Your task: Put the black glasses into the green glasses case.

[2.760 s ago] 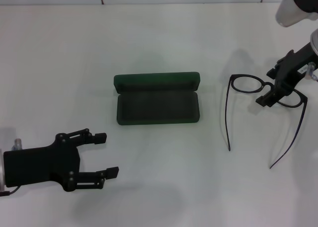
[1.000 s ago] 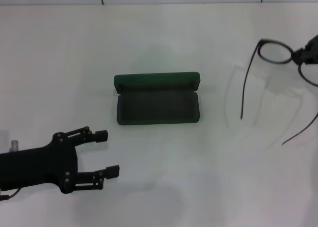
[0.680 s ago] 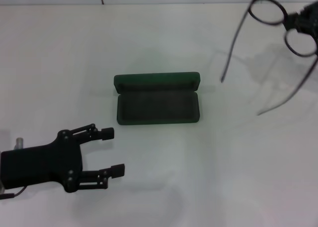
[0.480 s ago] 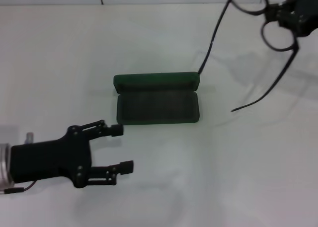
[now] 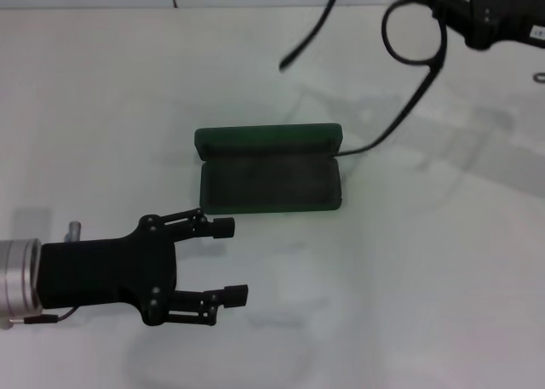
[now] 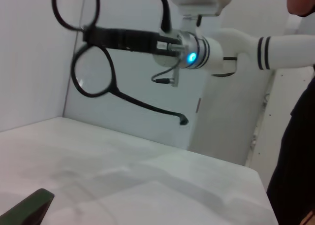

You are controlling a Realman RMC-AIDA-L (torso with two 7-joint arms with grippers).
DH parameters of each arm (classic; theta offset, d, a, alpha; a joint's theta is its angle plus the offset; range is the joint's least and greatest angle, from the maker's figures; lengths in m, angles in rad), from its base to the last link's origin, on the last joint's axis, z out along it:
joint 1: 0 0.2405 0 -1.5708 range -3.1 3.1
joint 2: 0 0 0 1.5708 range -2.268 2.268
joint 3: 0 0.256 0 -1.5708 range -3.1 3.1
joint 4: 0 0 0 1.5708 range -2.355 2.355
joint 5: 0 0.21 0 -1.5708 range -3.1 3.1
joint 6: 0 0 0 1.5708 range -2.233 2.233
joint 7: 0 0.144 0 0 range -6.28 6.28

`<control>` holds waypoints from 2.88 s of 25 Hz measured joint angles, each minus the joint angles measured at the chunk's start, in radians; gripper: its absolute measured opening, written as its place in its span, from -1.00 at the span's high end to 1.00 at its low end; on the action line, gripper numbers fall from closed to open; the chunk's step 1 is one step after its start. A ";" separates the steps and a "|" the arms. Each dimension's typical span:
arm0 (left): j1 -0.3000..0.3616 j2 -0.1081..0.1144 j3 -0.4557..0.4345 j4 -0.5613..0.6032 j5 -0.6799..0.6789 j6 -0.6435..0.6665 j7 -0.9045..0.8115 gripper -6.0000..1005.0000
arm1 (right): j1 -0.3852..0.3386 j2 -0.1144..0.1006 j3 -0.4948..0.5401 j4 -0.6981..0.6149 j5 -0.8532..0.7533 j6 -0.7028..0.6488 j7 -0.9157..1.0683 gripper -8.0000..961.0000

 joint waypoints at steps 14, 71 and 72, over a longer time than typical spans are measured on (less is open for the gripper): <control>-0.086 -0.005 0.012 -0.086 0.001 -0.003 0.114 -0.74 | 0.202 0.008 -0.083 0.380 0.123 -0.028 -0.078 0.86; -0.274 0.018 0.185 -0.258 -0.164 0.026 0.053 0.99 | 0.190 0.002 -0.234 0.398 0.224 -0.129 -0.220 0.86; -0.274 0.017 0.185 -0.258 -0.165 0.027 0.053 0.99 | 0.189 0.002 -0.234 0.398 0.224 -0.130 -0.226 0.86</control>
